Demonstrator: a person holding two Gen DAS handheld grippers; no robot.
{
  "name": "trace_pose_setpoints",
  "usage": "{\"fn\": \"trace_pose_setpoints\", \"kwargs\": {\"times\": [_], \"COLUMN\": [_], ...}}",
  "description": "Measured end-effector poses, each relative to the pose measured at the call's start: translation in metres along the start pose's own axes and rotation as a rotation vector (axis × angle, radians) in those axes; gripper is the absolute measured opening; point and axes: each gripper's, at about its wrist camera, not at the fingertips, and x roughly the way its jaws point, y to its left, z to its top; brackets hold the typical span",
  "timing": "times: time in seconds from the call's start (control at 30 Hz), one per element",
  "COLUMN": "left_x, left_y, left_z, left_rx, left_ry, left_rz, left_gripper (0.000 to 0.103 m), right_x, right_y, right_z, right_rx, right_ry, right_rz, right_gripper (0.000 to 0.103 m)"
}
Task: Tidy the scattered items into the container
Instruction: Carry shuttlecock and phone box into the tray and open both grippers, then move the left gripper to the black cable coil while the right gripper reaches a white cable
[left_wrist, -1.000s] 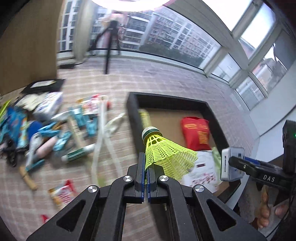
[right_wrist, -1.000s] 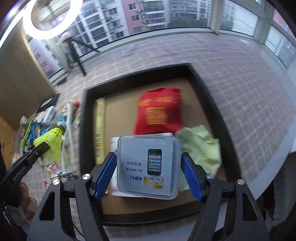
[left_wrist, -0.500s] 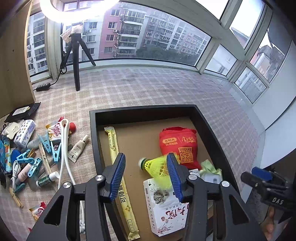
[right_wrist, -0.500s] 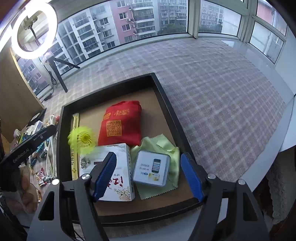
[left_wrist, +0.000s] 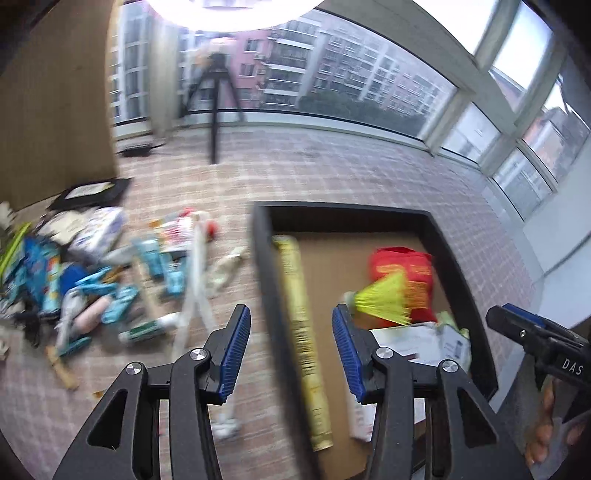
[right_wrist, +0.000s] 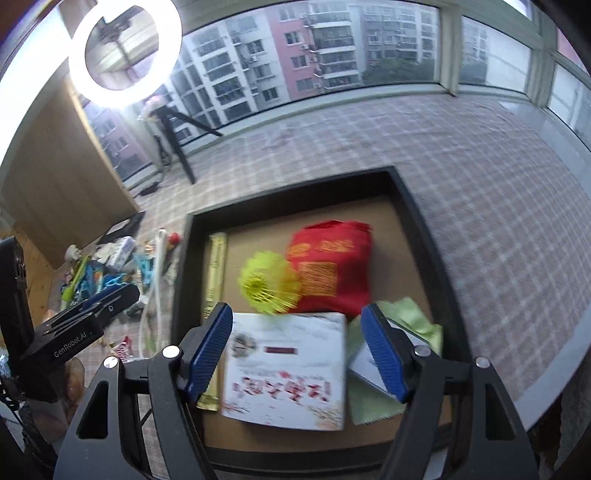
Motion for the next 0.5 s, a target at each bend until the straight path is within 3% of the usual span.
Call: {"fn": "trace_pose_setpoints", "kwargs": {"times": [0.37, 0.5], "left_x": [-0.042, -0.048], "left_y": [0.148, 0.186], "left_z": [-0.026, -0.038], "left_rx": [-0.221, -0.264], "left_ry": [-0.036, -0.034], "left_rz": [0.203, 0.235], "left_gripper": [0.040, 0.038], "right_x": [0.047, 0.066], "right_y": [0.140, 0.196], "right_z": [0.019, 0.020], "right_rx": [-0.204, -0.268], "right_ry": [0.060, 0.117], "right_rz": [0.206, 0.277], "right_gripper": [0.071, 0.070]}}
